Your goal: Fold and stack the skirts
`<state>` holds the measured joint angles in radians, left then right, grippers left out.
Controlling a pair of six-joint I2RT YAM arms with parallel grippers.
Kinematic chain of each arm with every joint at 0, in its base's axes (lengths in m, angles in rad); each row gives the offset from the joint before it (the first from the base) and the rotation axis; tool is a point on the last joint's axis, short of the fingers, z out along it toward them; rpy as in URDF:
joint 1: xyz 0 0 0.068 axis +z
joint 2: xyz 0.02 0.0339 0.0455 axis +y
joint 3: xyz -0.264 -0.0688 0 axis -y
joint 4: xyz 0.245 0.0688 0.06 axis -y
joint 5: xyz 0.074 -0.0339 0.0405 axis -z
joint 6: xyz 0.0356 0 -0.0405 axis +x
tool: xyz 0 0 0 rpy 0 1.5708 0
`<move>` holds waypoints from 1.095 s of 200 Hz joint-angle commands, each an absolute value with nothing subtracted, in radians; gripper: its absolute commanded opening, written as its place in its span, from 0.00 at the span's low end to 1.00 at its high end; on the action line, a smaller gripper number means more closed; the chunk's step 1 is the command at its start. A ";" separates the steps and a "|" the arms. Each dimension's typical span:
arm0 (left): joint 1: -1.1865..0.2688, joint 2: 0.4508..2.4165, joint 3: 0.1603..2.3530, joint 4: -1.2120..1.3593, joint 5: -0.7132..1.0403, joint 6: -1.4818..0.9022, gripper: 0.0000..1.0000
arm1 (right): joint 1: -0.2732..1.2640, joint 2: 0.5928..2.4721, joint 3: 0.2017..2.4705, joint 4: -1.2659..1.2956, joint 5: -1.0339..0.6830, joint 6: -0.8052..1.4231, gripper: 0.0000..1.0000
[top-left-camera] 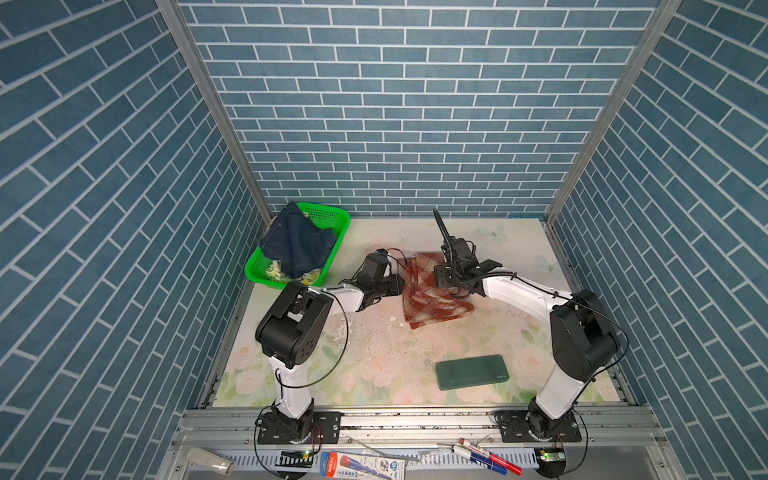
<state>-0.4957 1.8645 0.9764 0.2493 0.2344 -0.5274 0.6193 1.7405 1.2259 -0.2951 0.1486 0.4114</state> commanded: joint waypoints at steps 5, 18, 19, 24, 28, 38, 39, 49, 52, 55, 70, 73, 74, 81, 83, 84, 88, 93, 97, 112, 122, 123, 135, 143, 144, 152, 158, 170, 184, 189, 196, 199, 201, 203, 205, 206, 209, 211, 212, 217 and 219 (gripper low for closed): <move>-0.490 1.811 0.977 0.284 0.264 -0.523 0.46 | 0.599 1.711 1.213 -0.298 0.172 0.436 0.61; -0.491 1.816 0.997 0.293 0.279 -0.521 0.51 | 0.580 1.684 1.177 -0.282 0.153 0.452 0.62; -0.490 1.816 0.998 0.294 0.281 -0.520 0.51 | 0.579 1.682 1.175 -0.281 0.152 0.453 0.62; -0.491 1.821 1.008 0.295 0.287 -0.518 0.54 | 0.569 1.672 1.161 -0.276 0.143 0.458 0.62; -0.491 1.826 1.015 0.296 0.290 -0.516 0.57 | 0.562 1.663 1.152 -0.271 0.136 0.461 0.62; -0.496 1.838 1.032 0.304 0.299 -0.510 0.62 | 0.544 1.645 1.126 -0.263 0.121 0.467 0.62; -0.496 1.839 1.034 0.305 0.299 -0.510 0.63 | 0.543 1.642 1.124 -0.263 0.119 0.467 0.62; -0.499 1.856 1.050 0.309 0.306 -0.503 0.67 | 0.527 1.624 1.103 -0.255 0.109 0.470 0.63; -0.501 1.863 1.056 0.311 0.308 -0.503 0.68 | 0.523 1.620 1.096 -0.253 0.108 0.470 0.63; -0.501 1.869 1.060 0.313 0.312 -0.503 0.69 | 0.518 1.615 1.088 -0.251 0.104 0.469 0.63; -0.502 1.905 1.085 0.329 0.334 -0.501 0.72 | 0.502 1.590 1.062 -0.240 0.093 0.469 0.64; -0.502 1.912 1.089 0.333 0.338 -0.502 0.73 | 0.499 1.587 1.058 -0.238 0.091 0.469 0.64; -0.502 1.914 1.091 0.335 0.339 -0.502 0.73 | 0.498 1.585 1.056 -0.236 0.091 0.469 0.64; -0.502 1.929 1.099 0.347 0.348 -0.500 0.74 | 0.494 1.579 1.050 -0.234 0.091 0.469 0.65; -0.503 1.934 1.102 0.350 0.351 -0.499 0.74 | 0.493 1.577 1.048 -0.234 0.090 0.468 0.65; -0.503 1.936 1.103 0.352 0.352 -0.498 0.75 | 0.493 1.575 1.047 -0.234 0.090 0.468 0.65; -0.503 1.944 1.109 0.359 0.359 -0.494 0.75 | 0.490 1.573 1.046 -0.234 0.090 0.468 0.65; -0.503 1.955 1.118 0.364 0.366 -0.493 0.76 | 0.488 1.570 1.042 -0.233 0.088 0.467 0.65; -0.503 1.965 1.126 0.364 0.370 -0.493 0.76 | 0.487 1.569 1.042 -0.233 0.088 0.466 0.65; -0.505 1.994 1.146 0.383 0.389 -0.492 0.78 | 0.482 1.565 1.037 -0.227 0.080 0.466 0.66; -0.505 2.007 1.153 0.391 0.389 -0.484 0.78 | 0.479 1.563 1.037 -0.225 0.077 0.466 0.66; -0.505 2.008 1.153 0.391 0.390 -0.484 0.78 | 0.480 1.562 1.037 -0.225 0.077 0.465 0.66; -0.505 2.021 1.160 0.394 0.384 -0.469 0.79 | 0.479 1.560 1.037 -0.222 0.074 0.463 0.67; -0.505 2.033 1.168 0.391 0.386 -0.460 0.79 | 0.479 1.557 1.035 -0.221 0.073 0.462 0.67; -0.505 2.034 1.170 0.390 0.386 -0.460 0.79 | 0.479 1.556 1.035 -0.221 0.073 0.462 0.67; -0.505 2.048 1.181 0.385 0.392 -0.453 0.79 | 0.477 1.555 1.035 -0.220 0.072 0.460 0.67; -0.505 2.058 1.188 0.386 0.400 -0.450 0.79 | 0.477 1.555 1.034 -0.218 0.072 0.460 0.67; -0.505 2.075 1.194 0.402 0.418 -0.458 0.79 | 0.477 1.551 1.029 -0.216 0.074 0.459 0.68; -0.506 2.095 1.204 0.403 0.424 -0.463 0.79 | 0.476 1.551 1.029 -0.214 0.075 0.460 0.68; -0.506 2.102 1.209 0.400 0.426 -0.463 0.79 | 0.476 1.551 1.027 -0.214 0.073 0.459 0.68; -0.508 2.112 1.214 0.399 0.428 -0.463 0.79 | 0.476 1.550 1.024 -0.213 0.074 0.459 0.68; -0.508 2.114 1.216 0.399 0.426 -0.466 0.78 | 0.476 1.549 1.025 -0.212 0.073 0.459 0.68; -0.509 2.117 1.217 0.398 0.425 -0.466 0.78 | 0.476 1.548 1.023 -0.212 0.072 0.459 0.68; -0.509 2.120 1.218 0.397 0.426 -0.467 0.78 | 0.476 1.549 1.022 -0.211 0.075 0.458 0.68; -0.510 2.123 1.220 0.396 0.425 -0.471 0.78 | 0.476 1.549 1.022 -0.211 0.074 0.457 0.68; -0.510 2.125 1.221 0.396 0.425 -0.471 0.78 | 0.476 1.549 1.023 -0.211 0.073 0.457 0.68; -0.509 2.129 1.223 0.395 0.426 -0.474 0.78 | 0.476 1.547 1.020 -0.209 0.074 0.457 0.68; -0.510 2.132 1.226 0.394 0.427 -0.476 0.77 | 0.476 1.547 1.021 -0.209 0.073 0.456 0.68; -0.509 2.134 1.226 0.394 0.427 -0.477 0.77 | 0.476 1.547 1.020 -0.209 0.073 0.456 0.68; -0.511 2.141 1.231 0.394 0.428 -0.480 0.77 | 0.476 1.548 1.018 -0.209 0.075 0.456 0.68; -0.511 2.143 1.232 0.396 0.428 -0.482 0.77 | 0.476 1.545 1.018 -0.209 0.075 0.456 0.68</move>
